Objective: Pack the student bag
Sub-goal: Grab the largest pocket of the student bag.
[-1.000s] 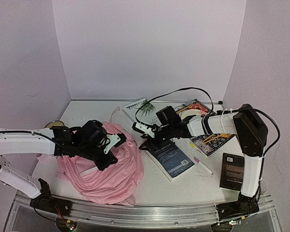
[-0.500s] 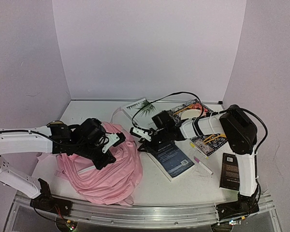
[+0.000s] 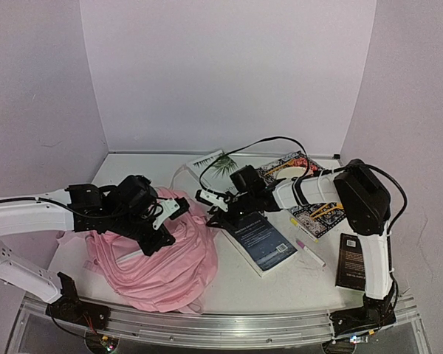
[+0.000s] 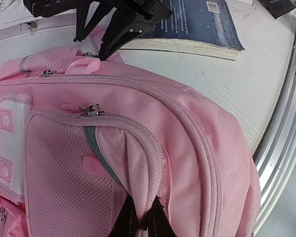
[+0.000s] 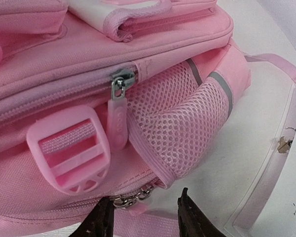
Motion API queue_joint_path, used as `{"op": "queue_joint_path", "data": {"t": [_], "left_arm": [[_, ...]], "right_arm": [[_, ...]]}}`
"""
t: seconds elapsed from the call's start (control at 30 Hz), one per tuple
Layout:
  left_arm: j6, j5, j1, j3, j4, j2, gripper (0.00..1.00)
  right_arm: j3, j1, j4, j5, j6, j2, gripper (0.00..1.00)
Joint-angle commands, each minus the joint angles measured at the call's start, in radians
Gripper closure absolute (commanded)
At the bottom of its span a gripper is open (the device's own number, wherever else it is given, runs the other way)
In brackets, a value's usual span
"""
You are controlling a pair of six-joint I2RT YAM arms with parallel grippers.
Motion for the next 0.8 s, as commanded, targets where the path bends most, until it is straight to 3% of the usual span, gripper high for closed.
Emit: {"op": "queue_joint_path", "data": {"t": [0.0,0.4,0.77], "left_arm": [[0.022,0.016,-0.003,0.076,0.076,-0.081,1.00],[0.052,0.008,-0.003,0.072,0.075,-0.141,1.00],[0.047,0.009,-0.003,0.062,0.075,-0.141,1.00]], "right_arm": [[-0.006,0.000,-0.031,0.002,0.019,-0.011,0.55],[-0.079,-0.001,-0.012,0.029,0.040,-0.035,0.55],[-0.106,0.000,0.073,-0.105,0.074,-0.068,0.53]]}}
